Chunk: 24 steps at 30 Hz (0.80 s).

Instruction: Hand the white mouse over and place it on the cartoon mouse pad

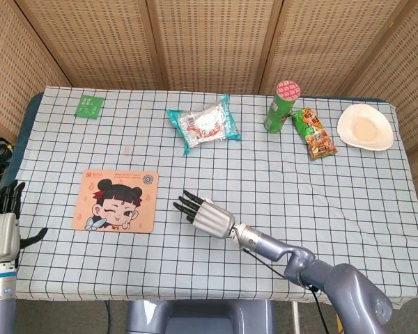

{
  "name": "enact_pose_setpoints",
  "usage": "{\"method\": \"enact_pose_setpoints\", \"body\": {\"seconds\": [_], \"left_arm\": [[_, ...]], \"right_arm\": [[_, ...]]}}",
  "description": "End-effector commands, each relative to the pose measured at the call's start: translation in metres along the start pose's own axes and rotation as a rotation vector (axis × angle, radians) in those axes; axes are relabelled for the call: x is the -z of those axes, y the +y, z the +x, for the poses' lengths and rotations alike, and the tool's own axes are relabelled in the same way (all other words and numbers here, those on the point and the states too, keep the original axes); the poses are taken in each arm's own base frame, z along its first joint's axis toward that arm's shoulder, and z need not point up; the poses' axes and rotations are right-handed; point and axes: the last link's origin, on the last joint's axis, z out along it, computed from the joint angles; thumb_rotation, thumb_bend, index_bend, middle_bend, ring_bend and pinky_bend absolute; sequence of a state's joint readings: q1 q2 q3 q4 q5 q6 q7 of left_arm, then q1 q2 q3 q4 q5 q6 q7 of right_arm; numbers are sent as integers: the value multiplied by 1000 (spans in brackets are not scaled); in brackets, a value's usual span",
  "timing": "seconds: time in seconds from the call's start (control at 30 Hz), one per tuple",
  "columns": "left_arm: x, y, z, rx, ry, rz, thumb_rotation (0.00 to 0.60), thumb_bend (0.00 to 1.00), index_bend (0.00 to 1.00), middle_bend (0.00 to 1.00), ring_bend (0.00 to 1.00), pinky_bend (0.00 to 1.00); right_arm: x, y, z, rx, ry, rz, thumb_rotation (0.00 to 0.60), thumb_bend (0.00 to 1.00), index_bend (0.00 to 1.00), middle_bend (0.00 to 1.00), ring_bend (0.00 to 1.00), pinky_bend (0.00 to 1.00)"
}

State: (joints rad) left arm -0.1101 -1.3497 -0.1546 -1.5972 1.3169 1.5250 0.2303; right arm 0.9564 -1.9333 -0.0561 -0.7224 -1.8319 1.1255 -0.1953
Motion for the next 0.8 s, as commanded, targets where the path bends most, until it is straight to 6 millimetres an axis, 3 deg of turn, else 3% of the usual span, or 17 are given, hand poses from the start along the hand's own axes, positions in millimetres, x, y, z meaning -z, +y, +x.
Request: {"method": "enact_pose_setpoints", "body": {"seconds": [0.03,0.33,0.57,0.8], "left_arm": [[0,0,0,0,0,0,600,82,0,0,0,0],[1,0,3,10,7,-3,600,82,0,0,0,0],[2,2,4,17,4,-12,600,81,0,0,0,0],[4,10,-1,13,-17,-47,600,82,0,0,0,0]], "right_arm": [[4,3,1,9,-2,-11,600,88,393,66,1,0],[23,21,8,39,-9,-77,600,88,340,34,0,0],[65,52,18,-65,29,-289,600,88,352,62,0,0],[154,72,18,-412,52,-667,600,87,296,29,0,0]]}}
